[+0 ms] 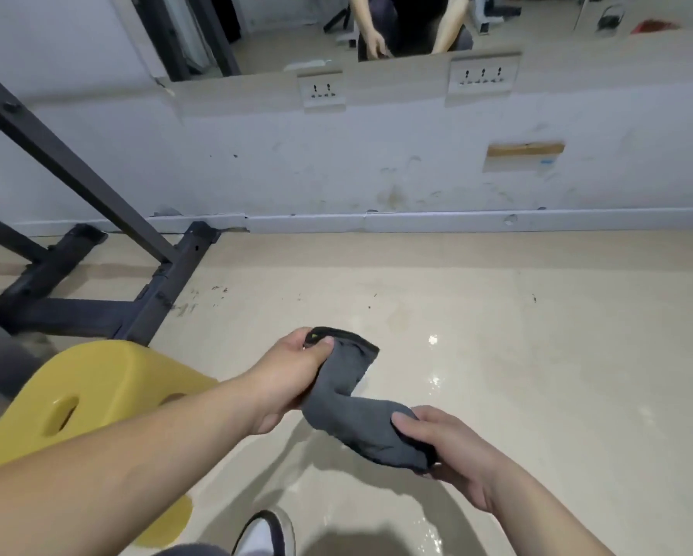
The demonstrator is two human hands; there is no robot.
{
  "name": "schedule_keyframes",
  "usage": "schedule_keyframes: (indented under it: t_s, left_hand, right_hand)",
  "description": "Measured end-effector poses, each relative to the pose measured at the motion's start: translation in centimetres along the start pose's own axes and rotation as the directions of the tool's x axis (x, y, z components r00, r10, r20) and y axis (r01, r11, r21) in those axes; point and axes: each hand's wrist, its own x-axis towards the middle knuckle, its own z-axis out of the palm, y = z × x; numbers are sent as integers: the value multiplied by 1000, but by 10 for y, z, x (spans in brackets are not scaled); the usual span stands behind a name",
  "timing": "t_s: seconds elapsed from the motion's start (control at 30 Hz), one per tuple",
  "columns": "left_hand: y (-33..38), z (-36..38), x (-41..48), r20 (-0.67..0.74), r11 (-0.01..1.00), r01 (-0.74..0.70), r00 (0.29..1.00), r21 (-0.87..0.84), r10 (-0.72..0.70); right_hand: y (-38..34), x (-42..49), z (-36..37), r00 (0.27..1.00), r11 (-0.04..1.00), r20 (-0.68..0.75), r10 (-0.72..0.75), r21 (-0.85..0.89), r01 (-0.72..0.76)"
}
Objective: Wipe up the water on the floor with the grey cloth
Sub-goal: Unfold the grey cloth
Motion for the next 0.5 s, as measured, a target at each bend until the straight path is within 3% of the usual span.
schedule_keyframes:
  t_s: [0.17, 0.3, 0.4, 0.5]
  left_hand:
    - [-46, 16, 23, 249, 991, 124, 959, 51, -133]
    - [-77, 10, 45, 324, 976, 217, 925, -25, -198]
    - [-101, -9, 68, 340, 953, 288, 909, -95, -241]
    - [-137, -27, 90, 455, 912, 375, 850, -167, -266]
  right_hand:
    - [12, 27, 15, 996, 998, 90, -21, -64, 27]
    - [22, 56, 29, 991, 997, 111, -70, -7, 71]
    - [28, 77, 45, 998, 999, -59, -21, 48, 24]
    - [28, 106, 64, 972, 992, -229, 57, 125, -29]
